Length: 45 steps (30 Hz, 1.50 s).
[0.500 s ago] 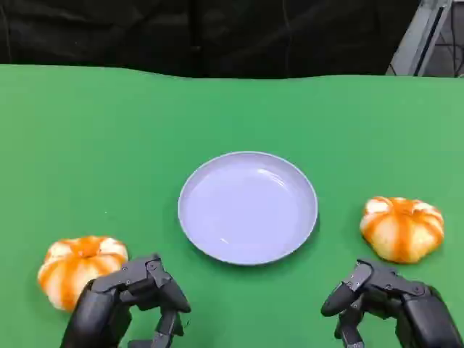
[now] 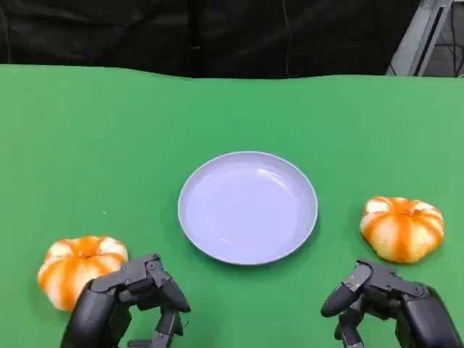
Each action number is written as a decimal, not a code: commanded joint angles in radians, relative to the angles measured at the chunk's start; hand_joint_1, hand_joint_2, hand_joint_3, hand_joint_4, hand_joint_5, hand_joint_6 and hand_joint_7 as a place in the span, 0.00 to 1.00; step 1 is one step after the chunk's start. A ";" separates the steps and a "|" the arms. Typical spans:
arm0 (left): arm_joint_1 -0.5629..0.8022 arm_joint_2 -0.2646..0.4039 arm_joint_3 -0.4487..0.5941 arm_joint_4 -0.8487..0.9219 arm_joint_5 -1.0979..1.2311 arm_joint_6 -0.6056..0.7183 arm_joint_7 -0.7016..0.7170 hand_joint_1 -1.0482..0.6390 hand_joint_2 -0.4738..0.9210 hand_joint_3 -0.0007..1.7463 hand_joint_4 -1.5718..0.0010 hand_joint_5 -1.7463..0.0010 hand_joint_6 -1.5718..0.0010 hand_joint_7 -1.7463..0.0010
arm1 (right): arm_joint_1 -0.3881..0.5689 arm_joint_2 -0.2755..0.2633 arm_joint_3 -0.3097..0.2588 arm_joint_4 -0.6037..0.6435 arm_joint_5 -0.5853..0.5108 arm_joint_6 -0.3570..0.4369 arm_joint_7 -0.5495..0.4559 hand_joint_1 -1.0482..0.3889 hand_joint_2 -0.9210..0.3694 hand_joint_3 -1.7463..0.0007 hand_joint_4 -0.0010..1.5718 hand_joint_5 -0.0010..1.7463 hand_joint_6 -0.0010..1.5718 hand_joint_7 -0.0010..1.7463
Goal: Grasp the bread from the table and place it into the plate.
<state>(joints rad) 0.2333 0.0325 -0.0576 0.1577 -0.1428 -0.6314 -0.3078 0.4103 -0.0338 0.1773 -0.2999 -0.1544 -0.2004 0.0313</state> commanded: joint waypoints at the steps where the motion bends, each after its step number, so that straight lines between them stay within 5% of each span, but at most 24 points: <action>1: -0.008 0.006 0.018 0.015 -0.004 -0.015 0.007 0.55 0.59 0.79 0.45 0.11 0.47 0.22 | 0.001 -0.003 0.000 0.000 0.002 -0.008 -0.005 0.75 0.51 0.18 0.51 0.89 0.54 0.73; 9: -0.026 0.001 0.062 0.011 0.084 -0.013 0.097 0.53 0.77 0.48 0.58 0.42 0.51 0.65 | 0.003 0.001 0.005 -0.003 -0.006 -0.005 -0.011 0.76 0.50 0.19 0.50 0.89 0.54 0.73; 15: -0.046 0.068 0.100 -0.019 0.323 0.034 0.226 0.39 0.98 0.14 0.75 0.46 0.63 0.77 | 0.001 0.005 0.010 0.003 -0.008 -0.013 -0.015 0.75 0.50 0.19 0.51 0.89 0.54 0.73; 20: -0.063 0.122 0.108 -0.025 0.553 0.051 0.370 0.33 1.00 0.09 0.88 0.52 0.70 0.83 | 0.006 0.008 0.013 -0.002 -0.002 -0.009 -0.012 0.77 0.50 0.17 0.50 0.90 0.54 0.73; 26: -0.061 0.185 0.072 -0.104 0.880 0.238 0.521 0.27 1.00 0.10 0.99 0.59 0.80 0.90 | 0.008 0.007 0.017 -0.005 -0.013 -0.014 -0.017 0.75 0.50 0.18 0.50 0.89 0.53 0.73; 30: -0.085 0.234 0.025 -0.177 1.077 0.450 0.477 0.26 1.00 0.09 1.00 0.74 0.85 0.95 | 0.009 0.011 0.022 -0.011 -0.016 -0.007 -0.020 0.76 0.48 0.18 0.50 0.90 0.53 0.74; 45: -0.193 0.314 -0.127 -0.178 1.185 0.850 0.133 0.25 1.00 0.03 1.00 0.81 0.85 0.98 | 0.021 0.008 0.022 -0.020 -0.008 -0.009 -0.015 0.75 0.49 0.18 0.49 0.90 0.52 0.75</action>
<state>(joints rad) 0.0524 0.3161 -0.1684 -0.0389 1.0357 0.1846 -0.1430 0.4163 -0.0183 0.2050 -0.3005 -0.1736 -0.2029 0.0179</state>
